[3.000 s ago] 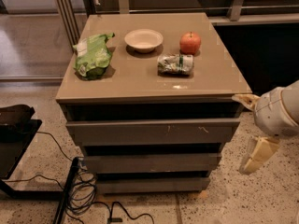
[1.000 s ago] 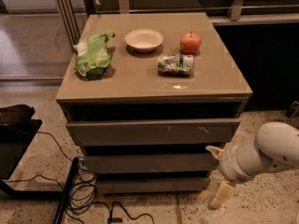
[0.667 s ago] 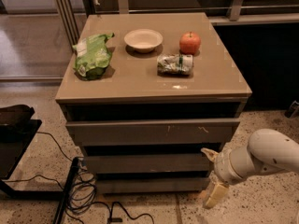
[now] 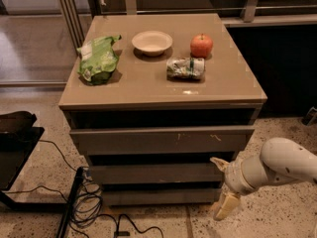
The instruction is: Open middle drawer
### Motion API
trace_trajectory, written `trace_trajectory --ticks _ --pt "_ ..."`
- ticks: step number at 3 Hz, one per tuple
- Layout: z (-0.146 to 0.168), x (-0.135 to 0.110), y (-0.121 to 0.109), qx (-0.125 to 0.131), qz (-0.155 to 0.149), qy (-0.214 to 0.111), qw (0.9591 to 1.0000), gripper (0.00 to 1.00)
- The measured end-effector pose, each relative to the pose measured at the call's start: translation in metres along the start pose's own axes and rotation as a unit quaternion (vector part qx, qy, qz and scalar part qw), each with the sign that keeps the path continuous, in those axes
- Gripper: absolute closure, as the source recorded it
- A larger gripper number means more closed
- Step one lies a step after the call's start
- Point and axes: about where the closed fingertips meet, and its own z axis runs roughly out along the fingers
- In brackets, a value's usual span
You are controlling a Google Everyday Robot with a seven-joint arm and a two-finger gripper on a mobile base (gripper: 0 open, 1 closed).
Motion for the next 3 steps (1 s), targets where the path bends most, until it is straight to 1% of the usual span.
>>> trace_trajectory --ticks 1,2,3 --pt "0.019 0.004 -0.011 0.02 -0.038 -0.022 0.9988 0.0" --pt "0.037 0.008 -0.028 0.047 -0.07 -0.044 0.9954 0.0" --pt "0.057 0.016 -0.039 0.061 -0.082 -0.054 0.9932 0.0"
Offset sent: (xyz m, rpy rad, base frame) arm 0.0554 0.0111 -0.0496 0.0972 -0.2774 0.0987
